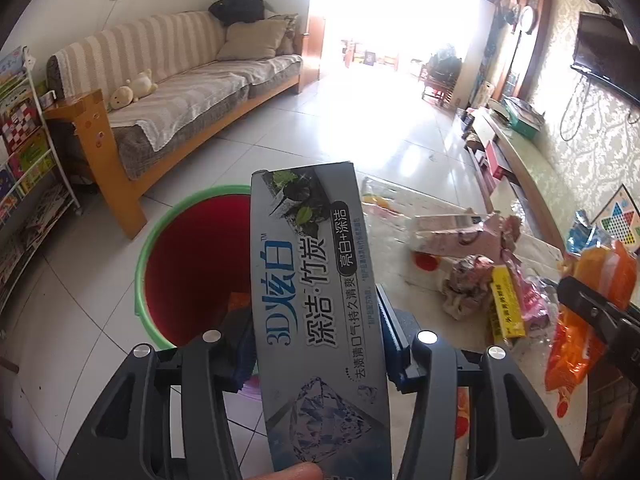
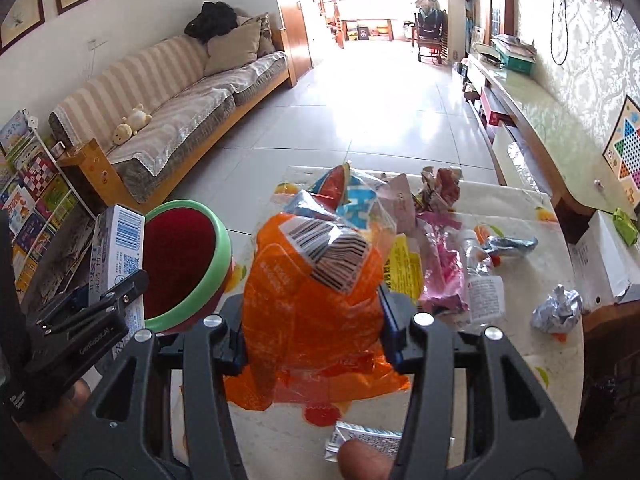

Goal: Collect trash
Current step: 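Drop the toothpaste box into the red bin while the right tool drops the orange bag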

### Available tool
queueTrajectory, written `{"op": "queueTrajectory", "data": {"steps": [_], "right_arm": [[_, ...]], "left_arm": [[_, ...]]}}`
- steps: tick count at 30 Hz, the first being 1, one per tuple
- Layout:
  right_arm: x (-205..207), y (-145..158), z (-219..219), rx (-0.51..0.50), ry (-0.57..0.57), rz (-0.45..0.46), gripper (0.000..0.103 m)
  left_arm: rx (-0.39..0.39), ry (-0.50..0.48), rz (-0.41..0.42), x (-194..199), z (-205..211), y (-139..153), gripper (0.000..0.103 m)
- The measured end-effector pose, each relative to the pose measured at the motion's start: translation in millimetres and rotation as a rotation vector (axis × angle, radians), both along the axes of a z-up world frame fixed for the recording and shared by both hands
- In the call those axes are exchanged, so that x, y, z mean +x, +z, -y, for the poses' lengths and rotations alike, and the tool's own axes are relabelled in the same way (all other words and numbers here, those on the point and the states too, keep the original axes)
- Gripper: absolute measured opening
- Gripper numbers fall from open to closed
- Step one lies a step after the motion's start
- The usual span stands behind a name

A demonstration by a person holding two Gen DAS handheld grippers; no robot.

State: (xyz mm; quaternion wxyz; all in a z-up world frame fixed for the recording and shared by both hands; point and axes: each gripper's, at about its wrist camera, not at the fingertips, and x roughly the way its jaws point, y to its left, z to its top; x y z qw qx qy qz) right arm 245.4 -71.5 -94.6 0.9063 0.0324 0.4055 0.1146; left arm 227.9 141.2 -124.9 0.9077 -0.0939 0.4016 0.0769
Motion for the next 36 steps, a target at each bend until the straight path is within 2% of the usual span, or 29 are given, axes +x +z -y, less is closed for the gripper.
{"op": "queueTrajectory", "data": {"steps": [5,12,13,14,17,29,33,36], "right_arm": [[13.1,3.3,-37.7,0.008,0.054,0.004,0.048],[28.5,3.3,-95.4,-0.018,0.142,0.010,0.048],[30.1,2.2,-101.9,-0.023,0.153,0.011,0.048],[31.6,0.5,-108.5,-0.032,0.162,0.012,0.048],[37.5,-3.0,-125.6,-0.044,0.178,0.003,0.048],[55.1,-22.4,-186.2,-0.029,0.266,-0.024,0.048],[63.6,-35.1,-211.1,-0.020,0.303,-0.047,0.048],[69.3,-46.8,-227.1,-0.033,0.320,-0.066,0.049]], "left_arm": [[0.025,0.070,-0.046,25.5,-48.6,-20.8,0.048],[-0.007,0.073,-0.133,54.8,-100.3,-56.8,0.050],[-0.022,0.070,-0.143,57.3,-105.5,-60.8,0.051],[-0.034,0.070,-0.144,58.6,-110.1,-64.0,0.060],[-0.046,0.069,-0.136,58.4,-117.9,-68.4,0.069],[-0.020,0.174,-0.028,12.5,-151.2,-36.3,0.073],[-0.008,0.221,0.011,-10.8,-166.6,-21.9,0.085],[-0.005,0.241,0.029,-24.6,-177.0,-14.1,0.086]]}}
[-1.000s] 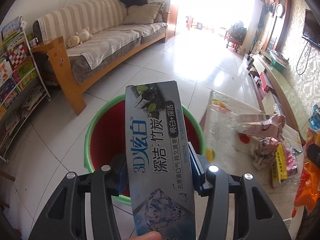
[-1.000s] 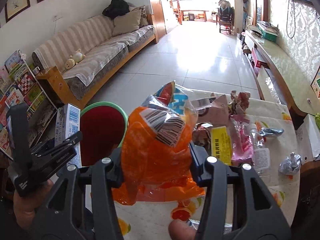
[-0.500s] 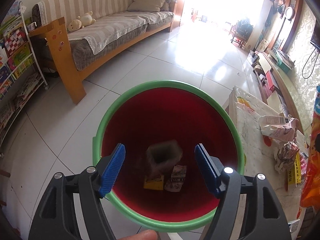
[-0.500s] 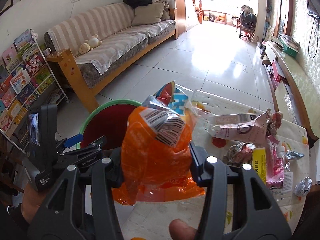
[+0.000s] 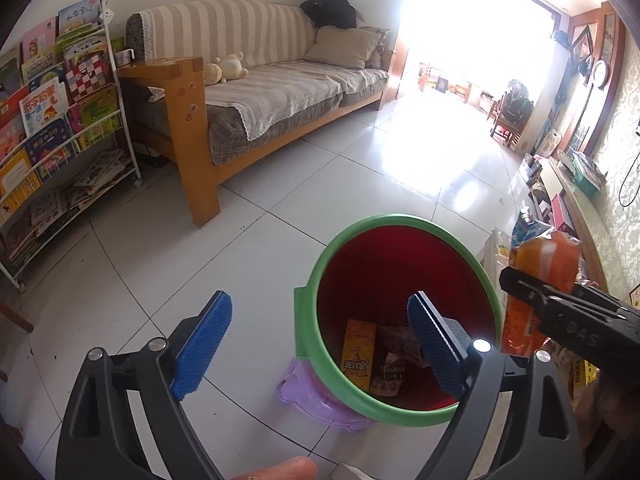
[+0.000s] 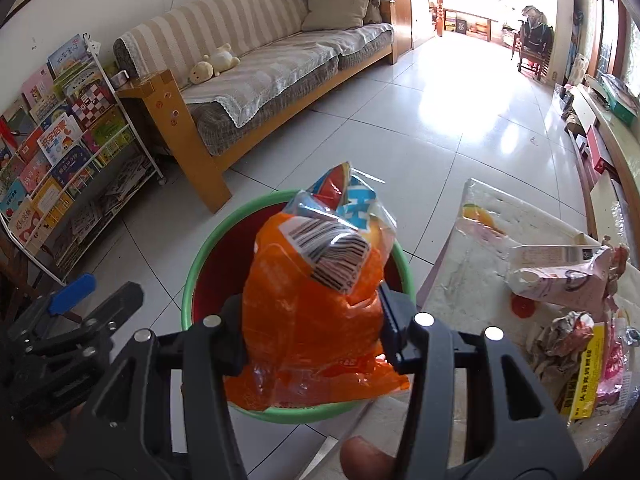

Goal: Collect trash
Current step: 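Drop the toothpaste box into the red bin while the right tool drops the orange bag, then reach the left tool to the white milk carton and grasp it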

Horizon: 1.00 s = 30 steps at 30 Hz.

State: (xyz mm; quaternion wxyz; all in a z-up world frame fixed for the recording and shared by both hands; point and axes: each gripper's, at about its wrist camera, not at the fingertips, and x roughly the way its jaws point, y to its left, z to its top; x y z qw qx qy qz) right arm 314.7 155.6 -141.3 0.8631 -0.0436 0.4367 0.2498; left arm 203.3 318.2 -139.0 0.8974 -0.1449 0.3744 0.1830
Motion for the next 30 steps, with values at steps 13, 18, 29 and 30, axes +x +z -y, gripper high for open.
{"op": "queueTrajectory", "data": {"steps": [13,18,29,30], "right_arm": [[-1.5,-17.7,-31.3,-0.057,0.002,-0.023,0.099],[-7.7,-11.6,-25.4,-0.065,-0.007,-0.014,0.099],[-37.2,18.1,46.0,-0.021,-0.092,0.026,0.099],[-41.8,21.0,58.3,-0.011,-0.108,0.030,0.099]], "left_arm": [[0.004,0.072,-0.015,-22.2,-25.6,-3.0,0.095],[0.010,0.061,-0.015,-23.1,-18.7,-2.0,0.095],[0.021,-0.036,-0.004,-23.0,40.9,8.8,0.095],[0.020,-0.054,-0.005,-23.1,51.2,9.3,0.095]]}}
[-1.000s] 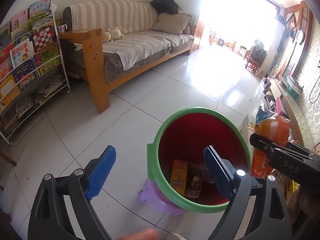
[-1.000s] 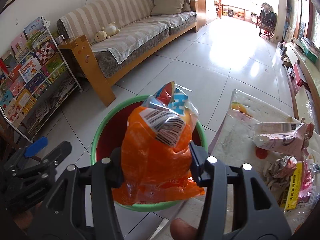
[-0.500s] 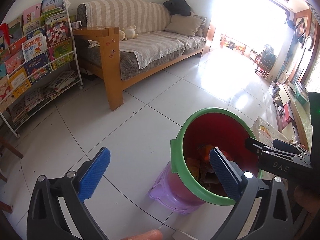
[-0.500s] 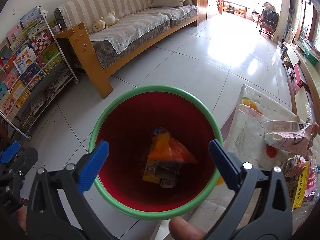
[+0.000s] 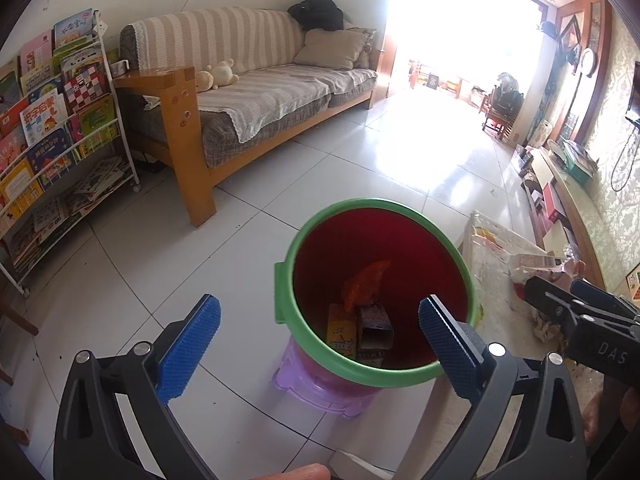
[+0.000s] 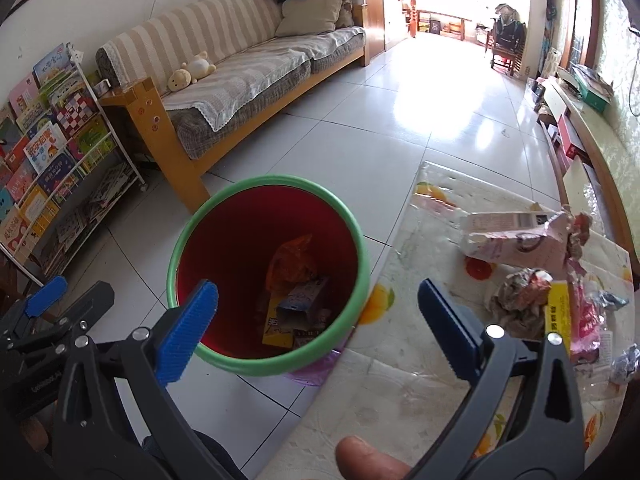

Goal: Collect trash
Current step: 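Reach the left tool to the white milk carton and grasp it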

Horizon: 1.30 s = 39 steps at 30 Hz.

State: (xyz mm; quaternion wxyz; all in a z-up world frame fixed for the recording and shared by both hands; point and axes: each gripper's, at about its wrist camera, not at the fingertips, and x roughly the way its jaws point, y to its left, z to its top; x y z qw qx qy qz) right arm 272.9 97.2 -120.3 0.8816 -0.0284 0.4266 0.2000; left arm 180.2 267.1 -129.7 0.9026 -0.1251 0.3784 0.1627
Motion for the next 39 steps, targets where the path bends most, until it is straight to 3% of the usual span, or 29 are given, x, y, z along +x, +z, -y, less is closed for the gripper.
{"op": "queueTrajectory", "data": {"steps": [14,22,26,39], "right_arm": [[-65.5,30.3,175.8,-0.019,-0.248,0.041,0.099],[-104.8,23.2,261.8,-0.029,-0.373,0.026,0.099],[-120.5,13.1,303.3,-0.042,-0.440,0.008,0.099],[-143.6,-13.1,372.0,-0.025,-0.562,-0.038,0.099]], "left_arm": [[0.008,-0.307,-0.029,-13.4,157.8,2.9,0.095],[0.037,-0.470,-0.060,-24.5,235.4,0.2,0.095],[0.031,-0.630,-0.088,-24.0,274.0,-8.1,0.095],[0.247,-1.089,-0.235,-21.3,371.8,-57.7,0.095]]}}
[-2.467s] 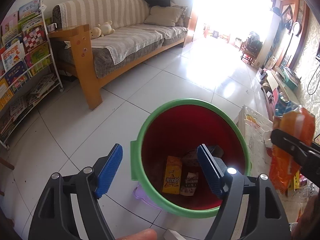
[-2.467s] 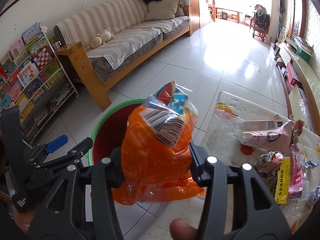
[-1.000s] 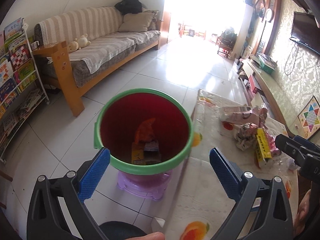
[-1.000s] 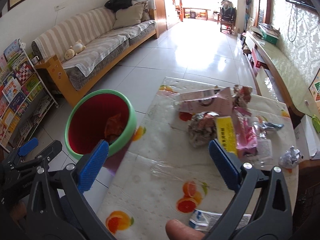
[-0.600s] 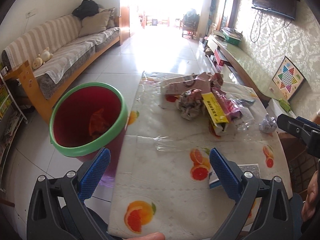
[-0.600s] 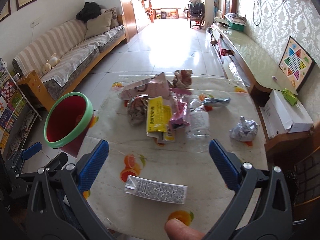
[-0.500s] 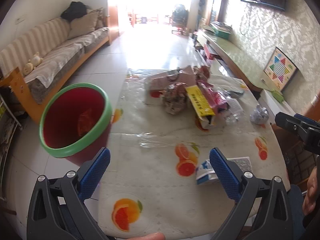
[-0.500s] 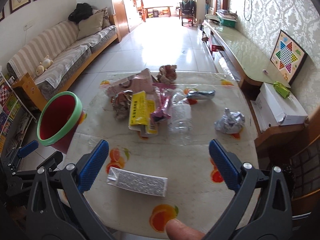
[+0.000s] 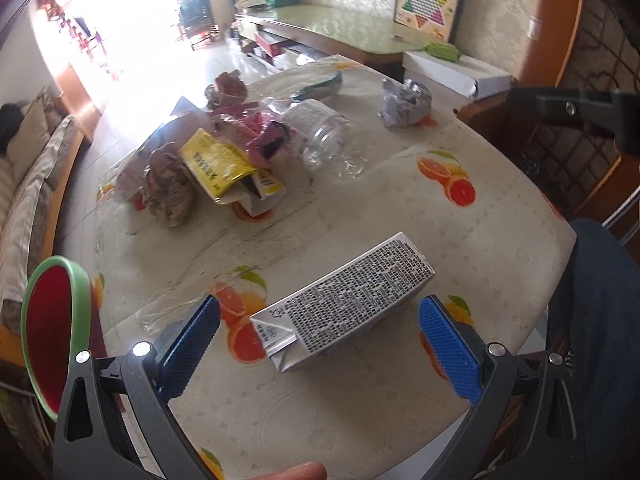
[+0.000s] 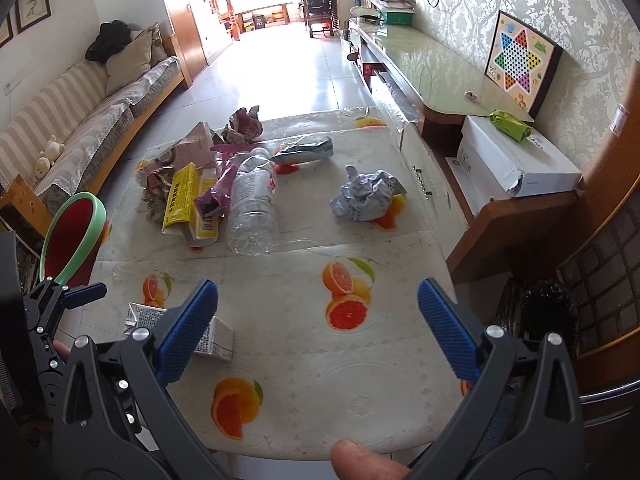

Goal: Collect trash
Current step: 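Reach the left tool to the white milk carton and grasp it, then hold the milk carton in the left tool while the right tool grasps the clear plastic bottle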

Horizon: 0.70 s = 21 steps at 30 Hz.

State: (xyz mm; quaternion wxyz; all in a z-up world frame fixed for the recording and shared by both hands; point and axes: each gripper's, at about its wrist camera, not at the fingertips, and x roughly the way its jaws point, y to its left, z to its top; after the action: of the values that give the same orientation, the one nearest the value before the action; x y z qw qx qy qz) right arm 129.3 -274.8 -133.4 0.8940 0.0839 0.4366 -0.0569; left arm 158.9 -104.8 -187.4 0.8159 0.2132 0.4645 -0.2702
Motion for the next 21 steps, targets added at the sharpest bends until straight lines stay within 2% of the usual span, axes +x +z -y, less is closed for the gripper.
{"op": "queueTrajectory", "data": {"steps": [6,10,12,15,16,17,18,21], "right_arm": [[-1.0,-6.2,12.9,0.011,-0.021,-0.007,0.099],[0.5,-11.9,19.6,0.024,-0.027,-0.020,0.099],[1.1,-13.2,21.4,0.021,-0.022,-0.022,0.099],[3.5,-16.1,24.7,0.017,-0.016,-0.028,0.099],[5.1,-17.2,25.6,0.016,-0.014,-0.030,0.099],[7.7,-18.5,25.6,0.014,-0.011,-0.034,0.099],[10.8,-20.1,25.4,0.012,-0.005,-0.039,0.099],[22.1,-23.6,20.9,0.008,0.027,-0.042,0.099]], "left_arm": [[0.085,-0.228,-0.056,5.1,28.6,-21.4,0.095],[0.160,-0.304,-0.084,10.1,40.2,-36.9,0.094],[0.180,-0.305,-0.106,12.7,42.5,-41.5,0.080],[0.170,-0.282,-0.133,13.7,40.9,-43.4,0.060],[0.166,-0.272,-0.139,13.2,40.0,-43.5,0.057],[0.158,-0.263,-0.142,12.3,39.0,-43.4,0.046],[0.149,-0.250,-0.142,10.9,37.2,-42.5,0.039],[0.092,-0.204,-0.148,7.7,29.5,-36.6,0.039]]}}
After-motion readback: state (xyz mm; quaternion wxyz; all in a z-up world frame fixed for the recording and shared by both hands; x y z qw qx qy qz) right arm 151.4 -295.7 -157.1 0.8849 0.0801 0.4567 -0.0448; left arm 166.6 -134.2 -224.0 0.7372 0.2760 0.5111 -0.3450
